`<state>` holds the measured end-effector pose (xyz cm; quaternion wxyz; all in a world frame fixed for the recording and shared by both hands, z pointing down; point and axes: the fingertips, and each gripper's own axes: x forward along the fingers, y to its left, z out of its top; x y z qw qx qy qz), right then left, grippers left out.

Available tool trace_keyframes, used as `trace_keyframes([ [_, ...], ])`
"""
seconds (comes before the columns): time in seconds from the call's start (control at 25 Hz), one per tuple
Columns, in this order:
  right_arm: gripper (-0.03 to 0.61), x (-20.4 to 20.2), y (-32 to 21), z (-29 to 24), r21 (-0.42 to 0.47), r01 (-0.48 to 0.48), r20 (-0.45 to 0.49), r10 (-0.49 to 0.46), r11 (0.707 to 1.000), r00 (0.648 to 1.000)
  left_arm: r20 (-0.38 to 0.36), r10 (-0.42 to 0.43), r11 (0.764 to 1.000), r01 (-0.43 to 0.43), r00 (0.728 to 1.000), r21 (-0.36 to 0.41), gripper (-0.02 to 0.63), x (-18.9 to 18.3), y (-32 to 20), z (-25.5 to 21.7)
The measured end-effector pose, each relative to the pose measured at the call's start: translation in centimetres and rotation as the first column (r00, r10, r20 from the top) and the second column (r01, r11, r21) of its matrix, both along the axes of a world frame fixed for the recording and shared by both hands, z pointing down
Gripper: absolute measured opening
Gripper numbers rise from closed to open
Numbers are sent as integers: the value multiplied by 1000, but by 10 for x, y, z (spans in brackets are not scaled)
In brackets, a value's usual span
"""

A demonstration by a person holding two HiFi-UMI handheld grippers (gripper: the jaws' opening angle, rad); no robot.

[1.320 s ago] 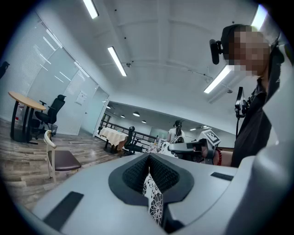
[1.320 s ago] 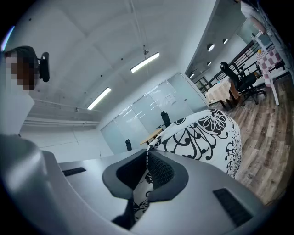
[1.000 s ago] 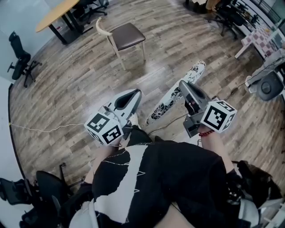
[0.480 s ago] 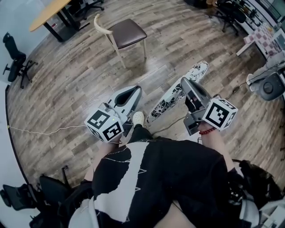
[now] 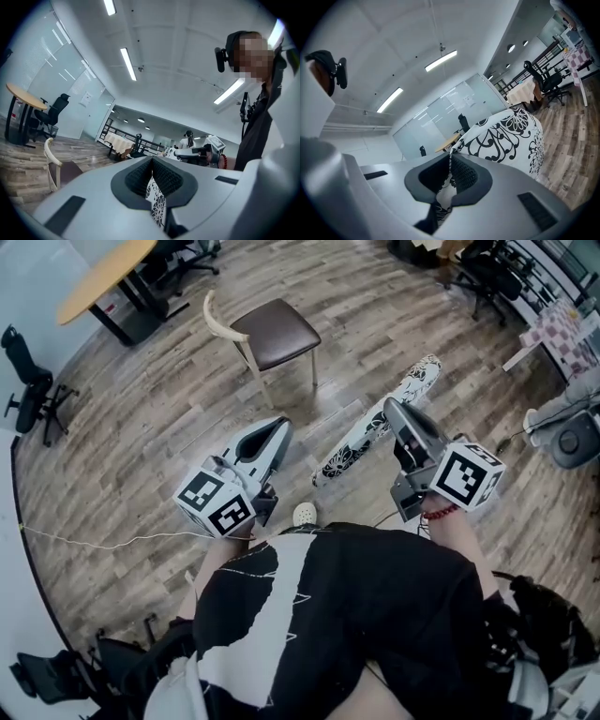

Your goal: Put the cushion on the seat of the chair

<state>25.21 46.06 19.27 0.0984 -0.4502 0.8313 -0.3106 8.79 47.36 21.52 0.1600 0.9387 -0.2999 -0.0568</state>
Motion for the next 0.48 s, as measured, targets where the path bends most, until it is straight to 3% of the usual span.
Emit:
trace_keyframes([
  [0.2,20,-26,-51,-8,20,-8,17,7,1000,1000,53,-11,1000,9,999,29,14,-31,-49,-4],
  [0.48,20,-64,-105,-6,20,-9,20,9,1000,1000,55,1,1000,-2,998,19,14,-66,-102,0],
])
